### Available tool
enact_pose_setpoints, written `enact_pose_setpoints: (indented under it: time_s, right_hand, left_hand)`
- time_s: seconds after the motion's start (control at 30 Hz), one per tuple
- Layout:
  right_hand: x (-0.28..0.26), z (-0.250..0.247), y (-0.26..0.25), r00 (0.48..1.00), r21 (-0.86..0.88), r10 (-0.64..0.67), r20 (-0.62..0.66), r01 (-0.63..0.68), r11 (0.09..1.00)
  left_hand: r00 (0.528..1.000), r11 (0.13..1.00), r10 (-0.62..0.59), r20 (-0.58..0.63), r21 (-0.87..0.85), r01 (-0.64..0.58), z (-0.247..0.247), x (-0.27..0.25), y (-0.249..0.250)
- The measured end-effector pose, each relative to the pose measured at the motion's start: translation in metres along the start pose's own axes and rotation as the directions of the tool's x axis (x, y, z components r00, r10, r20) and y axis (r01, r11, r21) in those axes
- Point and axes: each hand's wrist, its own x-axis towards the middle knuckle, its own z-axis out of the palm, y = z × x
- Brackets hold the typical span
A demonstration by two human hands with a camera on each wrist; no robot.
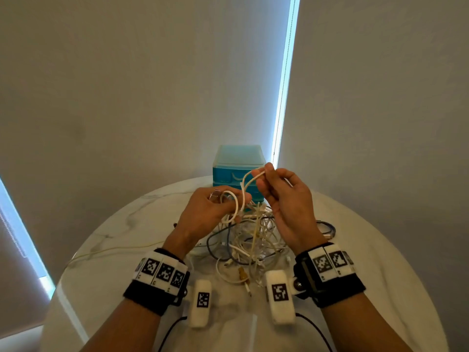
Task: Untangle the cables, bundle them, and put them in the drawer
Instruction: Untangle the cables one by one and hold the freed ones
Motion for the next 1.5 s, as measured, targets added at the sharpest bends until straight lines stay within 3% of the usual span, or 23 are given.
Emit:
enact_pose_setpoints:
  time_s: [0.07, 0.1, 0.13, 0.17, 0.23, 0.3, 0.37, 0.43, 0.5, 0.53, 0.6, 0.7, 0.83, 0.93, 1.0, 1.03, 1.17, 1.37, 1.5]
  right_hand:
    - [-0.002, -0.001, 0.004, 0.999, -0.157, -0.004, 0.040, 0.010, 0.988]
    - [-0.001, -0.005, 0.008, 0.998, -0.328, -0.016, 0.055, 0.034, 0.944]
    - [0.000, -0.009, 0.011, 0.996, -0.542, -0.032, 0.081, 0.071, 0.837]
    - [0.001, -0.017, 0.015, 0.993, -0.751, -0.035, 0.117, 0.111, 0.651]
    - [0.005, -0.032, 0.022, 0.985, -0.952, 0.072, 0.160, 0.135, 0.274]
    - [0.008, -0.043, 0.022, 0.986, -0.984, 0.114, 0.118, 0.100, 0.150]
    - [0.011, -0.048, 0.020, 0.989, -0.981, -0.046, 0.137, 0.142, 0.132]
    - [0.008, -0.039, 0.020, 0.957, -0.934, -0.172, 0.233, 0.269, 0.233]
    - [-0.001, -0.017, 0.023, 0.933, -0.848, -0.087, 0.349, 0.354, 0.394]
    - [-0.005, -0.008, 0.027, 0.920, -0.831, -0.022, 0.392, 0.364, 0.421]
    - [-0.003, -0.003, 0.039, 0.917, -0.860, 0.025, 0.397, 0.362, 0.361]
    - [0.010, -0.017, 0.045, 0.949, -0.919, -0.081, 0.305, 0.316, 0.234]
    - [0.018, -0.041, 0.039, 0.969, -0.961, -0.161, 0.188, 0.216, 0.174]
    - [0.024, -0.062, 0.029, 0.993, -0.988, -0.094, 0.070, 0.082, 0.134]
    - [0.024, -0.061, 0.019, 0.995, -0.982, 0.002, 0.103, 0.101, 0.157]
    - [0.022, -0.055, 0.014, 0.989, -0.968, 0.035, 0.140, 0.130, 0.215]
    - [0.006, -0.003, -0.005, 0.966, -0.849, -0.094, 0.239, 0.255, 0.462]
    - [-0.001, 0.043, -0.001, 0.953, -0.851, 0.071, 0.295, 0.228, 0.473]
    - [0.023, 0.011, -0.011, 0.986, -0.869, -0.032, 0.161, 0.157, 0.470]
  left_hand:
    - [0.994, 0.999, 0.014, -0.108, -0.043, -0.018, -0.007, 0.002, -0.004]
    - [0.986, 0.997, 0.015, -0.164, -0.077, -0.028, -0.010, 0.003, -0.004]
    - [0.976, 0.994, 0.010, -0.217, -0.106, -0.034, -0.013, 0.002, -0.004]
    - [0.963, 0.991, -0.004, -0.269, -0.130, -0.032, -0.015, 0.002, -0.002]
    - [0.930, 0.980, -0.044, -0.364, -0.195, -0.030, -0.017, 0.001, 0.001]
    - [0.911, 0.964, -0.088, -0.403, -0.266, -0.025, -0.019, 0.001, 0.002]
    - [0.923, 0.953, -0.104, -0.371, -0.303, -0.015, -0.020, 0.001, 0.002]
    - [0.943, 0.952, -0.112, -0.314, -0.305, 0.011, -0.015, 0.000, 0.005]
    - [0.954, 0.952, -0.117, -0.276, -0.305, 0.028, -0.011, -0.001, 0.006]
    - [0.956, 0.952, -0.118, -0.270, -0.305, 0.031, -0.011, -0.001, 0.005]
    - [0.946, 0.952, -0.124, -0.300, -0.306, 0.028, -0.016, 0.001, 0.002]
    - [0.913, 0.932, -0.158, -0.375, -0.363, 0.012, -0.025, 0.007, -0.009]
    - [0.895, 0.818, -0.177, -0.409, -0.567, -0.097, -0.041, 0.011, -0.013]
    - [0.888, 0.764, -0.202, -0.414, -0.634, -0.122, -0.059, 0.012, -0.017]
    - [0.894, 0.774, -0.205, -0.397, -0.625, -0.100, -0.059, 0.011, -0.018]
    - [0.901, 0.790, -0.199, -0.385, -0.607, -0.085, -0.055, 0.011, -0.017]
    - [0.923, 0.866, -0.183, -0.337, -0.500, -0.011, -0.035, 0.009, -0.007]
    - [0.954, 0.957, -0.109, -0.278, -0.291, 0.025, -0.027, 0.001, 0.008]
    - [0.864, 0.979, -0.114, -0.490, -0.201, 0.016, -0.047, 0.002, 0.001]
